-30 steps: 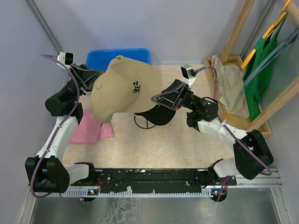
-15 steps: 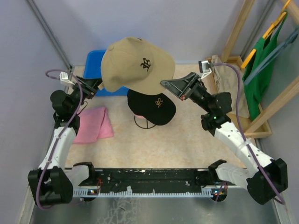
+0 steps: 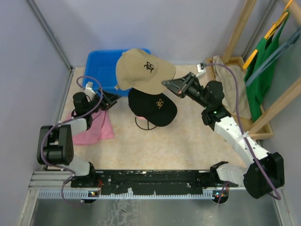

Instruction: Stack the hats

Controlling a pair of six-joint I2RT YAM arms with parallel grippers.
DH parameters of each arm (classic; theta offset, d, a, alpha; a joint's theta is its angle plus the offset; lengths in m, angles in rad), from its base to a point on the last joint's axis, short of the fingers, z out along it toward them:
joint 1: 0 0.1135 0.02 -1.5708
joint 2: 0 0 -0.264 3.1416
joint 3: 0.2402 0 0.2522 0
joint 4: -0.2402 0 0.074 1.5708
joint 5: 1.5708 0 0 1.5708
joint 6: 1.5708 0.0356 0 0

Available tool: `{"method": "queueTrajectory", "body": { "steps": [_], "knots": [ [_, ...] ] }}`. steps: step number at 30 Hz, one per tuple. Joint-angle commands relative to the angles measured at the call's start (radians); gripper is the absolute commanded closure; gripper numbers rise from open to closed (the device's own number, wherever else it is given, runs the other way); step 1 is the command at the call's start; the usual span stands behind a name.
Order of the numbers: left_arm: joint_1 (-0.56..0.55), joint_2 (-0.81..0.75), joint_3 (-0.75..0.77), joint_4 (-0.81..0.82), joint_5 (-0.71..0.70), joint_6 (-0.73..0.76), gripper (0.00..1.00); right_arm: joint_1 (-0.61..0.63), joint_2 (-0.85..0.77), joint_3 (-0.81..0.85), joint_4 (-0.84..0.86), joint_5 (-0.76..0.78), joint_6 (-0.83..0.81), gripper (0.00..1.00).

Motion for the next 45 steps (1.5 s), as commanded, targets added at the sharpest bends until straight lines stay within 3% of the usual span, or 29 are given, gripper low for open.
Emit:
{"method": "queueTrajectory", "body": {
  "steps": [1, 5, 10, 22, 36, 45],
  "knots": [
    [-0.034, 0.145, 0.024, 0.274, 0.088, -0.063, 0.20, -0.025, -0.065, 0.028, 0.027, 0.015, -0.011, 1.00],
    [-0.070, 0.260, 0.065, 0.388, 0.108, -0.135, 0.17, -0.039, -0.097, 0.028, -0.008, 0.030, -0.027, 1.00],
    [-0.097, 0.293, 0.073, 0.450, 0.096, -0.169, 0.17, -0.045, -0.116, 0.025, -0.042, 0.041, -0.050, 1.00],
    [-0.134, 0.303, 0.086, 0.438, 0.105, -0.162, 0.19, -0.047, -0.120, -0.012, -0.023, 0.040, -0.044, 1.00],
    [-0.188, 0.376, 0.107, 0.495, 0.089, -0.198, 0.47, -0.047, -0.081, -0.022, 0.013, 0.012, -0.024, 1.00],
    [-0.194, 0.379, 0.094, 0.565, 0.109, -0.250, 0.80, -0.044, 0.007, -0.038, 0.095, -0.042, 0.034, 1.00]
  ]
}}
